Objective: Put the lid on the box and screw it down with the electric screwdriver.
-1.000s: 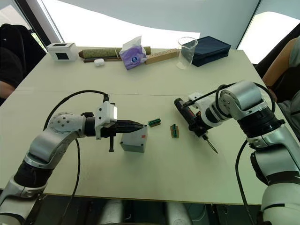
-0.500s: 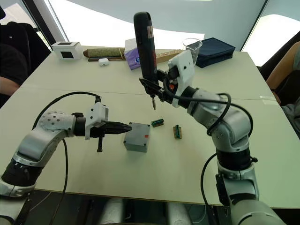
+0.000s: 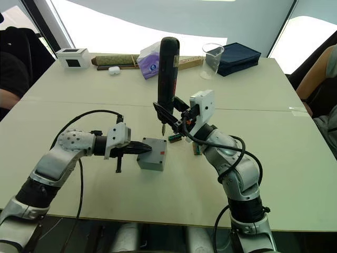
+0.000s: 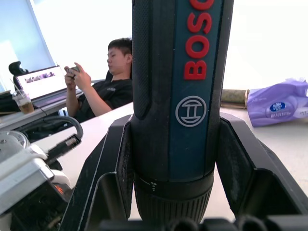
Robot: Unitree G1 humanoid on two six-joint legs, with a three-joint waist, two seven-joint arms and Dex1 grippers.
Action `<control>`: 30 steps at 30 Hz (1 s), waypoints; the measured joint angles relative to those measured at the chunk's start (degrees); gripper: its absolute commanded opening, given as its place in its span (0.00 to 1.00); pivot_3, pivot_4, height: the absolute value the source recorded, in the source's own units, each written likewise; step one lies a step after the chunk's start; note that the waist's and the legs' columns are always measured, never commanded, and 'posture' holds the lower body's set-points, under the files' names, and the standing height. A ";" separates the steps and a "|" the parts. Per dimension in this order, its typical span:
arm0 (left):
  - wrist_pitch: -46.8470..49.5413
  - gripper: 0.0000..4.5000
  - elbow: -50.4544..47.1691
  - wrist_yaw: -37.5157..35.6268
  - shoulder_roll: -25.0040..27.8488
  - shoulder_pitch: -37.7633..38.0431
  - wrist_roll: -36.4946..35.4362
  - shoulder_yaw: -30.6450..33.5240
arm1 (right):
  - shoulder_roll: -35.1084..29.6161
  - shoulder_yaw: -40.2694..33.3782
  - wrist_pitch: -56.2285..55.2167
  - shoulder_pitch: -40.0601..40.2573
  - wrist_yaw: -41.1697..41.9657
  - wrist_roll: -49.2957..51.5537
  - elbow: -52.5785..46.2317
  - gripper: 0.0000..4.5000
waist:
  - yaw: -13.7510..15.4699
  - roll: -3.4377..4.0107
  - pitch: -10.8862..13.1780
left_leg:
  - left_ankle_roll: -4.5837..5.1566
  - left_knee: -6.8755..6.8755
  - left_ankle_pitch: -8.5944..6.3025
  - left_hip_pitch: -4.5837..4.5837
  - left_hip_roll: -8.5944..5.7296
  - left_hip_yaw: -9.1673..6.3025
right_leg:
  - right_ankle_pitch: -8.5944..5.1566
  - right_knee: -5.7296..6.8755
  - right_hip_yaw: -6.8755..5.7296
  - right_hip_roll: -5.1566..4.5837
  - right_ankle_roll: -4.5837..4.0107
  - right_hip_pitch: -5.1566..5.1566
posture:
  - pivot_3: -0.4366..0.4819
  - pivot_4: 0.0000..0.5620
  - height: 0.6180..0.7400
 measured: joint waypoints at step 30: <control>0.53 0.00 -0.31 -1.06 0.01 -0.04 0.05 0.05 | 0.91 2.93 -5.47 3.93 2.11 -7.08 3.01 0.40 | -0.07 0.00 0.00 | -0.01 0.01 0.00 0.02 0.00 -0.01 | 0.00 0.01 0.00 0.00 0.00 0.01 | 0.48 0.27 0.85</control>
